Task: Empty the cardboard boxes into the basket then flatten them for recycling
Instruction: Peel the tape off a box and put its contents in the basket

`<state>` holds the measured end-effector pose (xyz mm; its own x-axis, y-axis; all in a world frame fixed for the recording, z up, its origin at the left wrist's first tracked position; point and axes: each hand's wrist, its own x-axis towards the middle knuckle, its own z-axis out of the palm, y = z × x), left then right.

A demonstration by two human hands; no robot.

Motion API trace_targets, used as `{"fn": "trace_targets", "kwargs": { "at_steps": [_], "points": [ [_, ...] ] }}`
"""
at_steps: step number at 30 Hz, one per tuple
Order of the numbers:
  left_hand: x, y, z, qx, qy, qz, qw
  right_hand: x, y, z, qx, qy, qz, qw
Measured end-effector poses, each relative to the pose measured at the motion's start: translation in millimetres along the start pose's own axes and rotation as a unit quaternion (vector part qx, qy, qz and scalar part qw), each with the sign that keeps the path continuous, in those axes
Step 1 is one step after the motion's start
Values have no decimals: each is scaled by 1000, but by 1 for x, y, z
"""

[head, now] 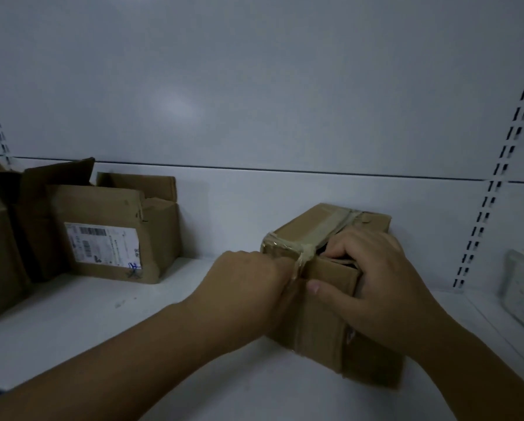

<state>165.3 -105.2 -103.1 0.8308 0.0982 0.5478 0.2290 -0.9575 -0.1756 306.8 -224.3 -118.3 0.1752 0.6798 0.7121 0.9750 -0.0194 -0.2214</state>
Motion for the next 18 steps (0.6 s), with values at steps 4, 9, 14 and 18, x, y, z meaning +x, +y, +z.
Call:
{"fn": "trace_targets", "kwargs": {
  "at_steps": [4, 9, 14, 18],
  "points": [
    [6, -20, -26, 21, -92, 34, 995, 2, -1, 1, -38, 8, 2, 999],
    [29, -36, -58, -8, -169, 107, 980, 5, -3, 0, -43, -10, -3, 999],
    [57, -68, -85, -201, -216, 96, 951, 9, -1, -8, -26, -69, -8, 997],
    [65, -84, -93, -395, -296, 73, 867, 11, 0, -23, 47, -128, 9, 991]
  ]
}}
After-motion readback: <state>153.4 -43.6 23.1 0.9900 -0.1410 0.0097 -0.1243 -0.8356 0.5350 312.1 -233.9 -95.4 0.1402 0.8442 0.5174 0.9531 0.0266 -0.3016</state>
